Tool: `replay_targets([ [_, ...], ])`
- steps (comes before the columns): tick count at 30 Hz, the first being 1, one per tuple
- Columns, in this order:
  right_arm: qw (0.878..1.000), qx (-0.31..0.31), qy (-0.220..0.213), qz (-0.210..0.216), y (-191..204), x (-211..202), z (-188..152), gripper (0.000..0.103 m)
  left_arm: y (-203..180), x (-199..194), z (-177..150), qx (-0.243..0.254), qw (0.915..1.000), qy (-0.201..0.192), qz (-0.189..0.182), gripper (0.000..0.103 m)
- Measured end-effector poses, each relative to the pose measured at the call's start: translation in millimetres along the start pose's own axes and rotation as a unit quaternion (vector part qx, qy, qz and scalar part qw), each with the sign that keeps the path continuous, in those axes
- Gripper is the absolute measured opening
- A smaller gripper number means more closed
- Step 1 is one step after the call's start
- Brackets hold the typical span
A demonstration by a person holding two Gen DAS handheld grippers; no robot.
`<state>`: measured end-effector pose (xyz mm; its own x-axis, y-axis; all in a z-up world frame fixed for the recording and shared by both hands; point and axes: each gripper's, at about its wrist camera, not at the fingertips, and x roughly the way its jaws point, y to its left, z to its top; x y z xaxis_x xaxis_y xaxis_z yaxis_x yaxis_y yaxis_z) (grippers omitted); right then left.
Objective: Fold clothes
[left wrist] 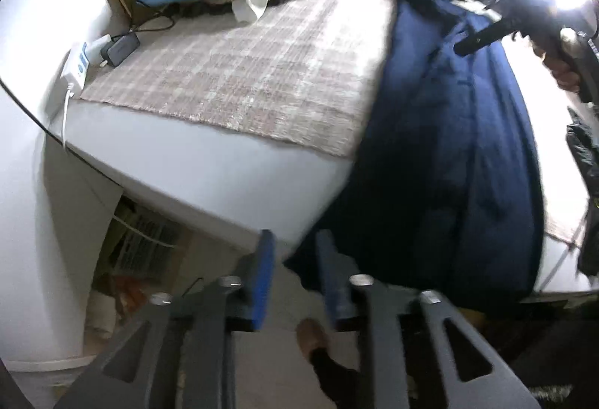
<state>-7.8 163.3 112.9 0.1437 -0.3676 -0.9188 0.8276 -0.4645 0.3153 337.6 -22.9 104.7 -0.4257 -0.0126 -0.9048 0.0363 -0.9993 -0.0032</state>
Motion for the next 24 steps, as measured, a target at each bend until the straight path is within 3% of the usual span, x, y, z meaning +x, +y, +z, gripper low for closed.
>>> replay_targets([
  [3,1.0,-0.023,-0.006,-0.012,12.1,-17.5,-29.6,0.035,-14.5,-24.2,-21.1,0.003,0.9996,-0.008,-0.029,0.038],
  [6,1.0,-0.021,-0.007,-0.016,21.2,-28.1,-65.8,0.037,-45.8,-18.1,-34.4,0.025,0.9957,0.005,-0.09,0.041],
  [10,1.0,0.029,-0.002,-0.012,36.6,-17.8,-126.6,0.037,-80.6,12.1,-38.4,0.082,0.9922,0.032,-0.089,0.041],
  [13,0.997,0.071,-0.001,-0.025,46.9,-7.9,-163.8,0.037,-82.1,24.7,-33.7,0.081,0.9901,0.035,-0.108,0.042],
  [16,0.994,0.108,-0.009,-0.031,48.6,-2.4,-178.4,0.037,-78.6,25.0,-31.9,0.083,0.9875,0.034,-0.129,0.042],
  [19,0.989,0.146,-0.017,-0.028,42.1,2.0,-181.8,0.037,-78.7,25.4,-31.7,0.085,0.9841,0.044,-0.149,0.033],
  [22,0.986,0.165,-0.025,-0.029,37.7,4.4,-179.9,0.037,-80.5,24.7,-32.6,0.091,0.9798,0.056,-0.169,0.003],
  [24,0.985,0.168,-0.029,-0.031,37.5,4.1,-180.2,0.036,-82.0,22.2,-33.9,0.099,0.9778,0.059,-0.175,0.003],
])
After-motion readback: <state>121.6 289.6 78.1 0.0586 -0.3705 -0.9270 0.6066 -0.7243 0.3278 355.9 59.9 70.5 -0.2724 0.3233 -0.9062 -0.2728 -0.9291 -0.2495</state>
